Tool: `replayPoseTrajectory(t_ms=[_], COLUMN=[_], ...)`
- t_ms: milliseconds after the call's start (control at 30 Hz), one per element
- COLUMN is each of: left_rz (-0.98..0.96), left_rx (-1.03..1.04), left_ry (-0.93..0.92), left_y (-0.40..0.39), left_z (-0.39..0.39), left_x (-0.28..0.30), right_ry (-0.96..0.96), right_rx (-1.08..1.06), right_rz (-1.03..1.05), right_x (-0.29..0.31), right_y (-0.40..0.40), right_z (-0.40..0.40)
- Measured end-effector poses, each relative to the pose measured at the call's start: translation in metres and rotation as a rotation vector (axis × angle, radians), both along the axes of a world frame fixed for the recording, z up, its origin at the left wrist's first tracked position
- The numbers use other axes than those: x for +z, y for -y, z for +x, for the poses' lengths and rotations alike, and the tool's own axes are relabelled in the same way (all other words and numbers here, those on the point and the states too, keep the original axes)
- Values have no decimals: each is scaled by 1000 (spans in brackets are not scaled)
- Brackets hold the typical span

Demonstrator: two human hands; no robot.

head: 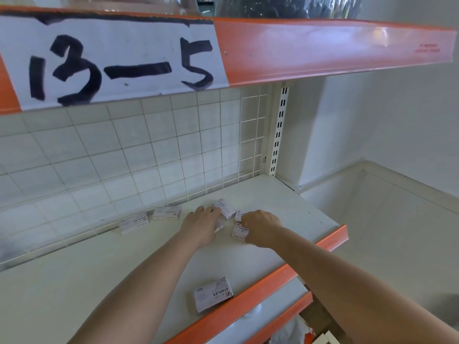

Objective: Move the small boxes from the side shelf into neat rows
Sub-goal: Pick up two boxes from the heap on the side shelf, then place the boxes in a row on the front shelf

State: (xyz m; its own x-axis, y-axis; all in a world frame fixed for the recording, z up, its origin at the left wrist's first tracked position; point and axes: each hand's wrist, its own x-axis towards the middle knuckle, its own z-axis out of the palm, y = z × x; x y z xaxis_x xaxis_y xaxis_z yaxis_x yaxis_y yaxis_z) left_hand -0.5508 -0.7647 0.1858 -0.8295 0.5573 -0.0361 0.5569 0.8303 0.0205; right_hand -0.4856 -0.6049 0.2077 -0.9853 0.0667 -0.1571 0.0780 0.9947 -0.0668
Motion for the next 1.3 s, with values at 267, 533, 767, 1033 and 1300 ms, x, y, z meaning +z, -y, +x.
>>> replayPoseTrajectory(t_ms=[267,533,767,1033,1300], left_rz=[-57,-36,19,44,43], left_rx=[-7,-13,26,185,402], left_ry=[-20,-32,-4,5,0], left_y=[9,27,59,95,141], left_z=[0,9,26,51,86], left_x=[1,11,24,30,28], right_ry=[20,-56,-86,-99,-109], right_rx=[14,49,133,318,481], right_rz=[6,-9,-6,-21,11], right_x=[-1,10,18,19,15], right_y=[5,18,51,83,114], right_z=[5,13,9,7,7])
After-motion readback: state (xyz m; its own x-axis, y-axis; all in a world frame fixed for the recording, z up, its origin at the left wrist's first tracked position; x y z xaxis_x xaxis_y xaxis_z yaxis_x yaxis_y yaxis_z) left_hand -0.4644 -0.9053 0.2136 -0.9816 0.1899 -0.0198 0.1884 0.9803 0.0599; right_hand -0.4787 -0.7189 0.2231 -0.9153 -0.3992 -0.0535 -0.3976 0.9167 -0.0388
